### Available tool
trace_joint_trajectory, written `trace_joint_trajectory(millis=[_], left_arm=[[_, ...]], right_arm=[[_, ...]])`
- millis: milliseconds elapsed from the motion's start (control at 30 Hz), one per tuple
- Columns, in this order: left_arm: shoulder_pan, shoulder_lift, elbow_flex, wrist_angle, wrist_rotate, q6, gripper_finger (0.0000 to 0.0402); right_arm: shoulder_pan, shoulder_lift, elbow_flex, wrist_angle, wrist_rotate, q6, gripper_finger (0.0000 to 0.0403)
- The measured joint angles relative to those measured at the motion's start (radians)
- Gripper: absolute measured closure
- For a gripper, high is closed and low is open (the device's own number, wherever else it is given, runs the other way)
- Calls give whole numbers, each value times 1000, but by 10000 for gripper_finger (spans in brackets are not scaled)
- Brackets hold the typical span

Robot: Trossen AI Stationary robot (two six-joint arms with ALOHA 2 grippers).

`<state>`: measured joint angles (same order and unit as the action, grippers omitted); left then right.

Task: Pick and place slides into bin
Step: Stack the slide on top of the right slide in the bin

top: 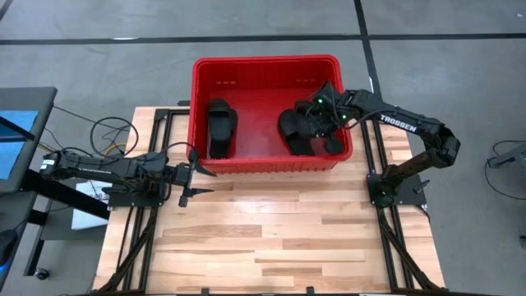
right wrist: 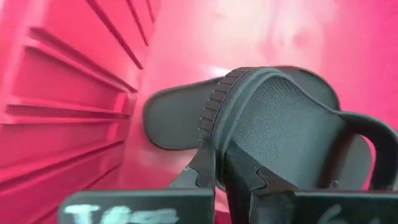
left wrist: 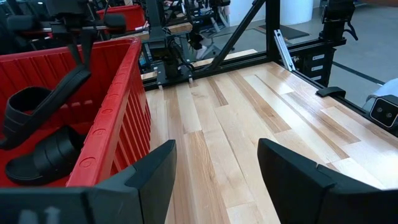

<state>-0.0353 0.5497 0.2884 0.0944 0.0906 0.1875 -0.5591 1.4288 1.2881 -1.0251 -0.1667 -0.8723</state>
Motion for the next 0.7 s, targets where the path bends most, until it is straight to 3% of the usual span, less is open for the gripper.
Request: trace_joint_trajectory(millis=[333, 700], left_arm=[[0, 0, 0, 0, 0, 0, 183], [0, 0, 0, 0, 0, 0, 183]], right_arm=[[-59, 13, 3, 21, 14, -40, 403], [-50, 258, 85, -27, 43, -63, 403]])
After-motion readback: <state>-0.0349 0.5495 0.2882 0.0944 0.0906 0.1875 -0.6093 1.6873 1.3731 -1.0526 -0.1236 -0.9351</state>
